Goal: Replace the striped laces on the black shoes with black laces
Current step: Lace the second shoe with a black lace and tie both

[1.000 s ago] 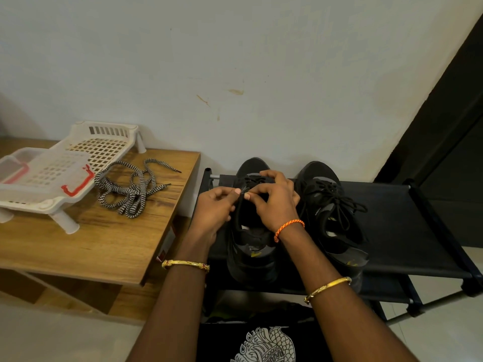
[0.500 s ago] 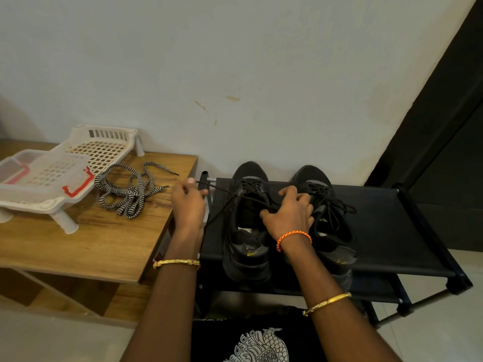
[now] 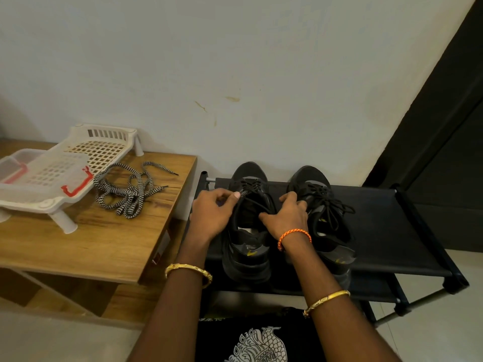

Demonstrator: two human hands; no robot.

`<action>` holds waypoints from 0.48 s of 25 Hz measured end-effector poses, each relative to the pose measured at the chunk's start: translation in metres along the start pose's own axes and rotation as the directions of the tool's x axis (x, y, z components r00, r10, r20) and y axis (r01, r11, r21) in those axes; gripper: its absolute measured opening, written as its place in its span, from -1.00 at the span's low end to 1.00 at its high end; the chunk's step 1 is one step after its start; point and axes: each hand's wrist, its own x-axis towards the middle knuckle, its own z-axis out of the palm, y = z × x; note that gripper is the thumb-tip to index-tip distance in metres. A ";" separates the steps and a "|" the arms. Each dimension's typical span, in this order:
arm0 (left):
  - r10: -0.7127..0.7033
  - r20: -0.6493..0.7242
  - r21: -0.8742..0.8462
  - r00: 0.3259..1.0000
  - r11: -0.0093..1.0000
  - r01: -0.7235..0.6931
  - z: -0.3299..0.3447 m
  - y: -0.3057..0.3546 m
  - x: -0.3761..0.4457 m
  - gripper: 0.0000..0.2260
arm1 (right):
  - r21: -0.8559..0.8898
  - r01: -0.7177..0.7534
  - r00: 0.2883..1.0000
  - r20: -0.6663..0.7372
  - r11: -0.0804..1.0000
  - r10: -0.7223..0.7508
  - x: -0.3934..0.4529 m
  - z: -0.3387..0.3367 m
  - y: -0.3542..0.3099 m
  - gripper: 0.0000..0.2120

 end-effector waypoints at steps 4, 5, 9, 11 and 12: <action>-0.013 -0.061 0.083 0.998 0.996 0.018 0.004 -0.002 0.009 -0.86 | 0.004 -0.007 1.000 0.006 1.000 0.007 0.003 0.001 0.002 -0.43; -0.005 -0.099 0.051 0.995 0.999 0.010 0.003 -0.003 0.008 -0.87 | 0.002 -0.010 1.000 0.006 1.000 0.010 0.003 0.001 0.002 -0.42; -0.197 -0.346 -0.334 0.917 0.940 0.076 -0.013 0.003 0.005 -0.86 | 0.002 -0.011 1.000 0.016 1.000 0.011 0.003 0.002 0.003 -0.42; -0.347 -0.394 -0.609 0.851 0.792 0.041 -0.028 0.002 0.006 -0.86 | 0.005 -0.016 1.000 0.020 1.000 0.016 0.003 0.001 0.003 -0.42; -0.413 -0.387 -0.741 0.825 0.671 -0.011 -0.037 0.001 0.006 -0.86 | 0.007 -0.018 1.000 0.024 1.000 0.018 0.003 0.001 0.002 -0.43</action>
